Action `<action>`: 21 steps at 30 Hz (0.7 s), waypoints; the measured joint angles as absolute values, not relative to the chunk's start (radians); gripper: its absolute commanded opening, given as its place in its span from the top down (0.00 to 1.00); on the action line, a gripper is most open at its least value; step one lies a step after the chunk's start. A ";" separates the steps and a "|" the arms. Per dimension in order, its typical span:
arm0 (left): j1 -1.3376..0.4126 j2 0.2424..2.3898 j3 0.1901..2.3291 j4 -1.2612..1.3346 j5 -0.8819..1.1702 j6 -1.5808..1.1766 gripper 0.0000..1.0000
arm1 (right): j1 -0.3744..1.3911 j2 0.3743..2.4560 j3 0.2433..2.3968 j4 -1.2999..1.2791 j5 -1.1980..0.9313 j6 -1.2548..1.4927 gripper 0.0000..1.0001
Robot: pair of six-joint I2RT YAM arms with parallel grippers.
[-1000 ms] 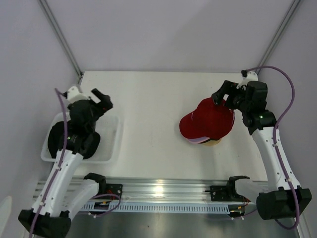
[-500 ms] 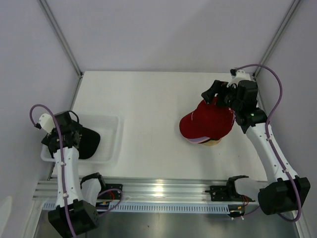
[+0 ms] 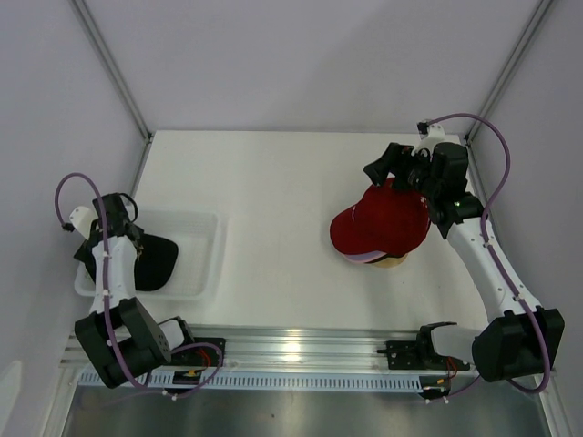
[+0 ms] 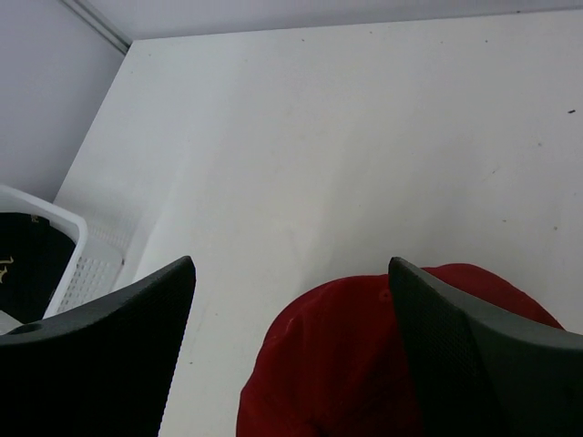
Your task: Stack the hats
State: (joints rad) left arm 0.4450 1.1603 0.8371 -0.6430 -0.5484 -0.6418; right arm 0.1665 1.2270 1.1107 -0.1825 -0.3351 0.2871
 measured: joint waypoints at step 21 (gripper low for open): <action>0.494 1.123 0.837 -0.557 -0.361 -0.574 0.99 | 0.167 1.159 1.111 -0.174 -0.296 0.299 0.11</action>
State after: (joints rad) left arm 0.4942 1.1229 0.8368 -0.5568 -0.3614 -0.5739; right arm 0.1665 1.1591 1.1110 -0.1738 -0.2962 0.2985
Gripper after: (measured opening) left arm 0.008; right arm 0.894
